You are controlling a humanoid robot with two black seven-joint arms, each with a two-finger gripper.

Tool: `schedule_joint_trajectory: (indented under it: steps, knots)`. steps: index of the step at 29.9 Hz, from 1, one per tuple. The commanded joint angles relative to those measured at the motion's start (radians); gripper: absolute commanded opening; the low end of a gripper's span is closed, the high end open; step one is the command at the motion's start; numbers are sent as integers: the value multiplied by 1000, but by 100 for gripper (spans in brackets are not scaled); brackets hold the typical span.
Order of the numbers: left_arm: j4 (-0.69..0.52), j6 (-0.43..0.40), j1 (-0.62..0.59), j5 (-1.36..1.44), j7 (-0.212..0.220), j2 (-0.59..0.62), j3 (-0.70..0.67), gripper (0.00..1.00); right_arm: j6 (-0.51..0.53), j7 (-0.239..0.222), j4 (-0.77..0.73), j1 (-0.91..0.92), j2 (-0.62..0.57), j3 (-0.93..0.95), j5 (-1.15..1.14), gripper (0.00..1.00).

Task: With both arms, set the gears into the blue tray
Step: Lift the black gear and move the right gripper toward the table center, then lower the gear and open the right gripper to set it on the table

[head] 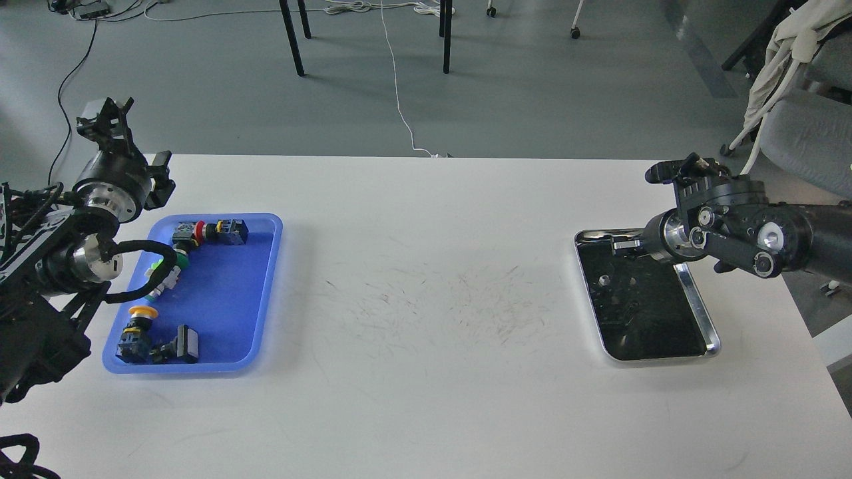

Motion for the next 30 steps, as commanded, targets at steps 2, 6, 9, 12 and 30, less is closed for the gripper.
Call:
schedule_joint_trajectory:
  steps: [2, 6, 9, 12, 30]
  knots:
    - [0, 0, 0, 0, 0, 5, 0, 98, 0, 3, 117, 96, -40, 4, 49, 2]
    - [0, 1, 0, 0, 0, 6, -2, 98, -8, 9, 206, 186, -25, 9, 183, 2]
    - [0, 1, 0, 0, 0, 9, 0, 98, -9, 10, 197, 214, 48, 32, 383, 2]
    - [0, 1, 0, 0, 0, 12, 0, 98, -44, 12, 182, 214, 168, 59, 494, 2]
    - [0, 1, 0, 0, 0, 28, 2, 98, -196, 16, 39, 16, 411, 128, 669, 2]
